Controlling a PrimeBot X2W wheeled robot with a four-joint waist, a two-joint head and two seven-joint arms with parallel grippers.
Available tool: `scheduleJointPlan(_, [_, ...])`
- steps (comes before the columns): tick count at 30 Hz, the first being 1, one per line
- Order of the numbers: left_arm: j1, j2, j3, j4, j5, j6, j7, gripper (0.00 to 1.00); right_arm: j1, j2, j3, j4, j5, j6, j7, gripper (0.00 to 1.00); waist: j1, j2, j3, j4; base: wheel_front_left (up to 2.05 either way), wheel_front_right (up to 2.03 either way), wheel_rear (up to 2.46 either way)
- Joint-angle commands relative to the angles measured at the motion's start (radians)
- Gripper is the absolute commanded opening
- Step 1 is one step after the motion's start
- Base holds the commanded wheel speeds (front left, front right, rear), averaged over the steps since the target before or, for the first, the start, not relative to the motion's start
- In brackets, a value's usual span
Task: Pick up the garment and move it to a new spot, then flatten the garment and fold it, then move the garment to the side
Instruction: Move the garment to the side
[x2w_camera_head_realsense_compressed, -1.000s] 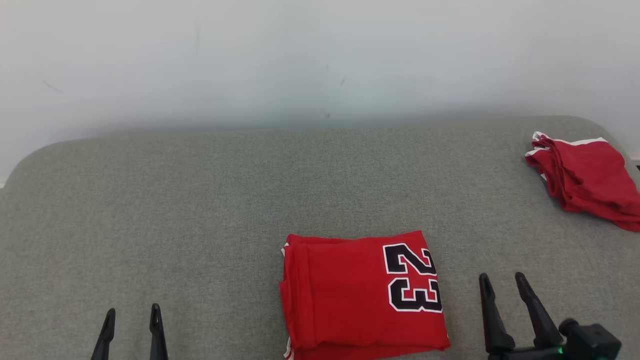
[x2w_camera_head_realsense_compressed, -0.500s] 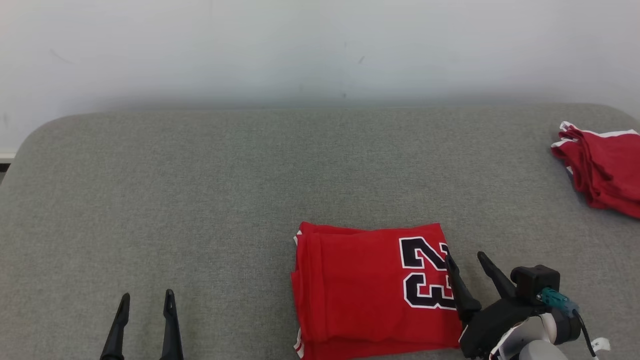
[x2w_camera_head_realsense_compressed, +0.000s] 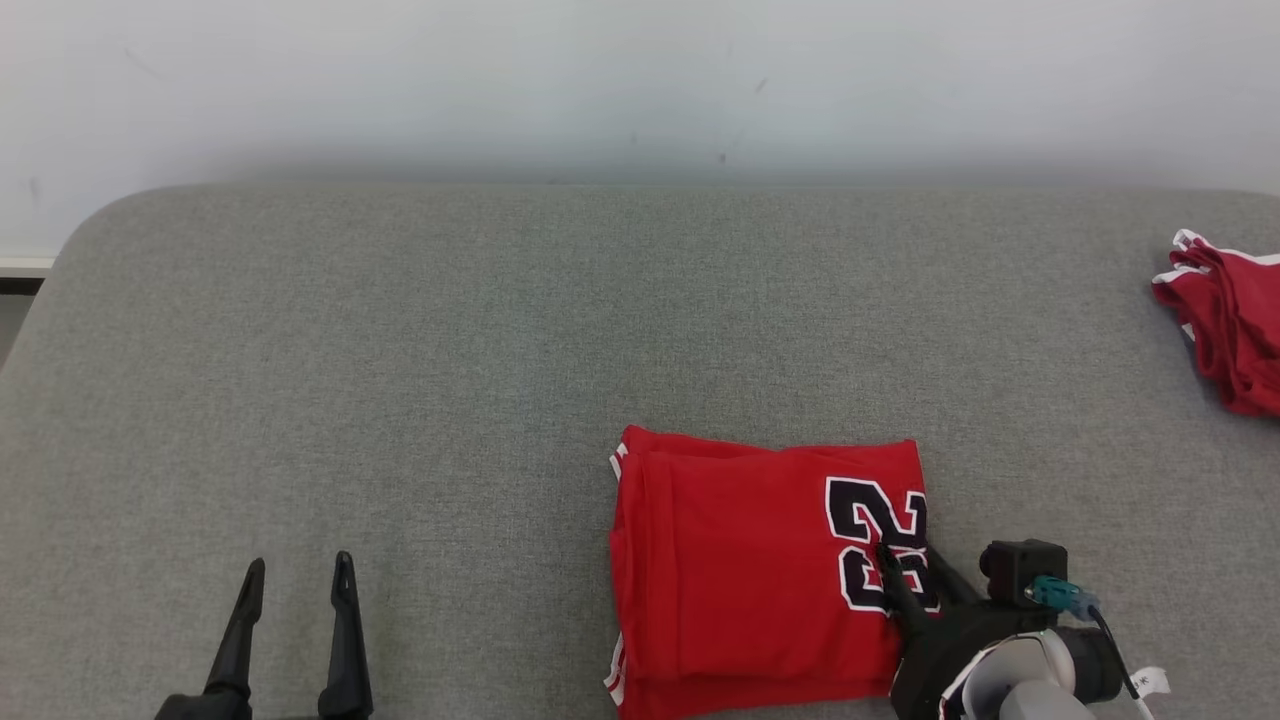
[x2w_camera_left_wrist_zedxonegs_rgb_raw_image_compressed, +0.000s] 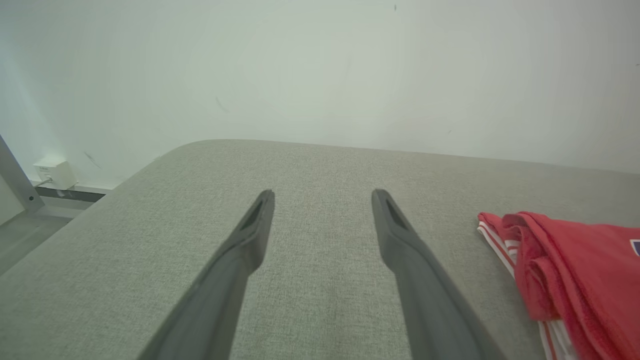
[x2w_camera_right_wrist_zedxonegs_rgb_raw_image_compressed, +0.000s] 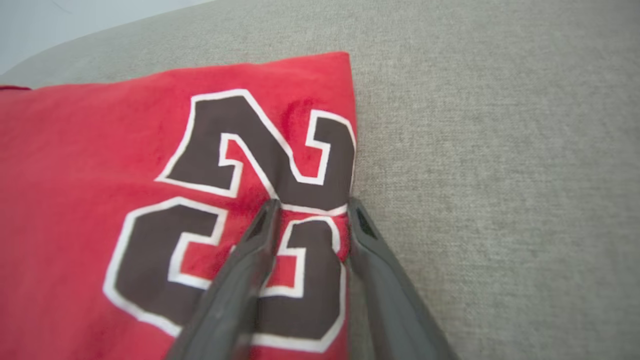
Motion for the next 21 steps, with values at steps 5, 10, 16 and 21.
scheduleJointPlan(5, [-0.033,0.0,0.006,-0.008,-0.005,0.005,-0.003,1.0,-0.058,0.0,0.029,0.052,0.038,-0.003,-0.011,0.0,-0.0001,0.0,0.019,-0.015,0.0,0.0,0.0])
scheduleJointPlan(10, [-0.064,0.0,-0.012,-0.018,-0.004,0.001,-0.003,1.0,-0.192,-0.048,0.061,0.035,0.06,-0.003,-0.013,0.0,-0.0001,0.0,0.078,-0.037,0.0,0.0,0.0])
scheduleJointPlan(16, [-0.128,0.0,-0.046,-0.04,0.003,0.002,-0.003,1.0,-0.367,-0.154,0.112,-0.004,0.078,-0.003,0.01,0.0,-0.0001,0.0,0.186,-0.07,0.0,0.0,0.0])
scheduleJointPlan(21, [-0.173,0.001,-0.04,-0.051,0.027,-0.007,-0.003,1.0,-0.478,-0.271,0.151,-0.054,0.1,-0.003,0.021,0.0,-0.0001,0.0,0.271,-0.119,0.0,0.0,0.0])
